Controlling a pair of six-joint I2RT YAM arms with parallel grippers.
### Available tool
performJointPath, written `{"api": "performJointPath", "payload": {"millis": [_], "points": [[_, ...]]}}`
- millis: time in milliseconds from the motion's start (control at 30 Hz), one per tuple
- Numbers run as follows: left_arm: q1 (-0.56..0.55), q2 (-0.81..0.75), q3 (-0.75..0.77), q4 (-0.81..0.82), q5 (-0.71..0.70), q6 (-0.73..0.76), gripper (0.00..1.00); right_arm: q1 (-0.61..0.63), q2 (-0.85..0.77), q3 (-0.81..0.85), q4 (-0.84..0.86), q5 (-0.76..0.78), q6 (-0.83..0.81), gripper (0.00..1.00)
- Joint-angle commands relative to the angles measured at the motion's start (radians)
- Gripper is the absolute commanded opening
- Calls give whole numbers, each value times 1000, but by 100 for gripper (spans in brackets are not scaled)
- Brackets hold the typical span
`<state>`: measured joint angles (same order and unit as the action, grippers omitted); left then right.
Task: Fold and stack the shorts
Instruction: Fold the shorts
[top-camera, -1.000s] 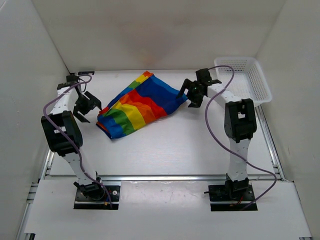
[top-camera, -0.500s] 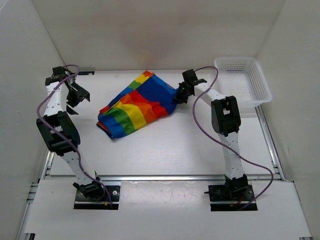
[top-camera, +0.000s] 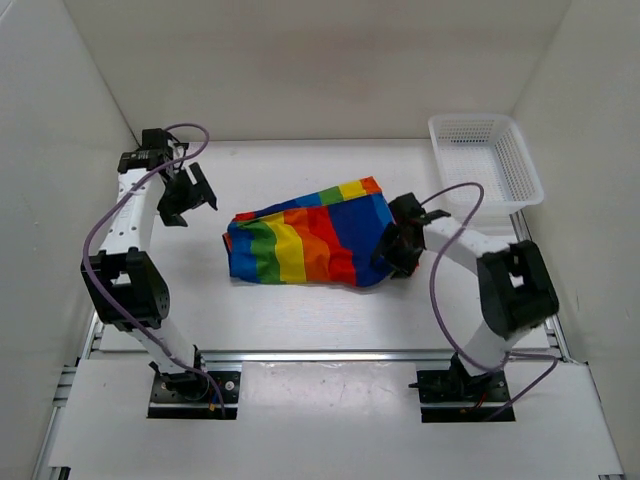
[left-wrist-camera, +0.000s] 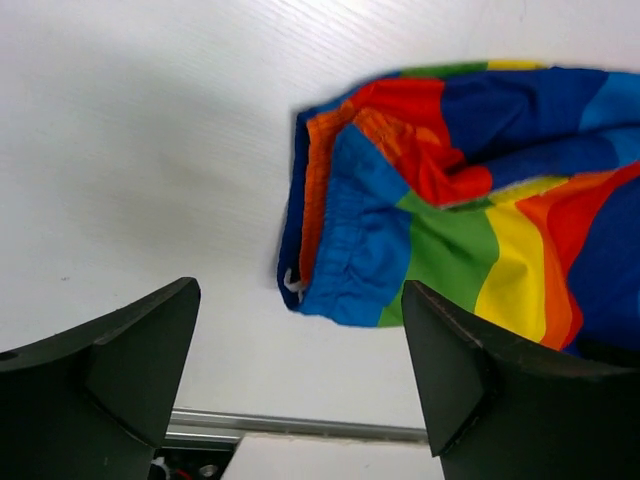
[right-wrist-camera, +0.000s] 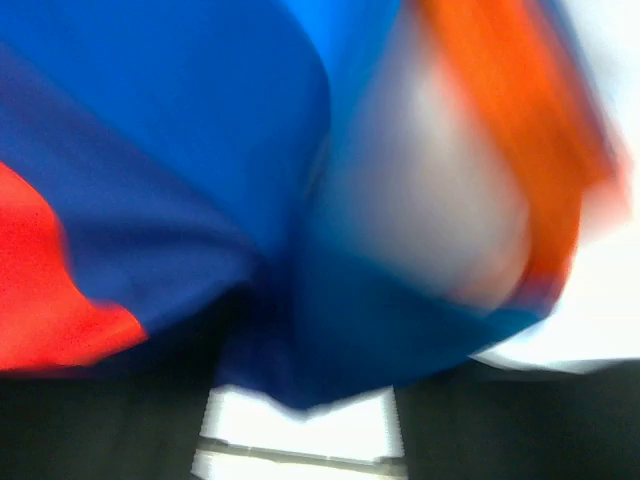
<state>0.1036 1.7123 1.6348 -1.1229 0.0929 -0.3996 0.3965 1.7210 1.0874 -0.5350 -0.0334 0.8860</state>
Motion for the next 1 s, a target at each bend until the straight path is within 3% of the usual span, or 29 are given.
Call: {"api": "performJointPath", "payload": {"millis": [0,33,67,167,200,233,267,300,333,367,467,567,600,733,800,900,933,967], "points": [[-68,-91,-41,-25,18,76,92,99,-196,-133,-75,79,68,75],[-88,-101,-52,-25,18,91,89,116,-284,-148,-97,130,79,85],[-106,-102,-61,-25,18,91,82,128,-325,-149,-123,159,79,88],[-177,-102,-93,-25,8,100,60,142,-452,-115,-245,275,58,88],[-206,-102,-93,-25,-8,100,45,142,-471,-80,-267,305,39,85],[-218,-102,-93,-14,-21,84,41,142,-481,-60,-267,320,13,82],[-228,-88,-81,-5,-41,84,41,133,-472,-35,-267,329,-42,68],[-237,-88,-81,9,-51,68,44,133,-453,-6,-267,340,-70,60],[-237,-53,-67,37,-74,45,69,124,-384,70,-267,361,-96,52],[-237,-31,-56,37,-74,45,78,123,-339,118,-267,362,-122,42],[-246,78,25,47,-74,45,100,113,-149,314,-247,371,-244,43],[-246,189,97,48,-88,45,100,56,61,483,-259,339,-340,57],[-246,214,112,48,-88,45,100,41,153,590,-260,316,-355,71],[-246,305,163,57,-49,54,96,-47,346,801,-287,172,-367,78],[-246,319,163,66,-29,54,87,-65,440,868,-315,101,-367,78],[-246,337,163,66,-19,54,28,-77,523,971,-344,84,-357,77],[-246,337,174,66,-19,54,15,-77,540,988,-344,99,-357,75],[-246,346,186,57,-19,54,10,-77,570,1020,-344,99,-357,75]]}}
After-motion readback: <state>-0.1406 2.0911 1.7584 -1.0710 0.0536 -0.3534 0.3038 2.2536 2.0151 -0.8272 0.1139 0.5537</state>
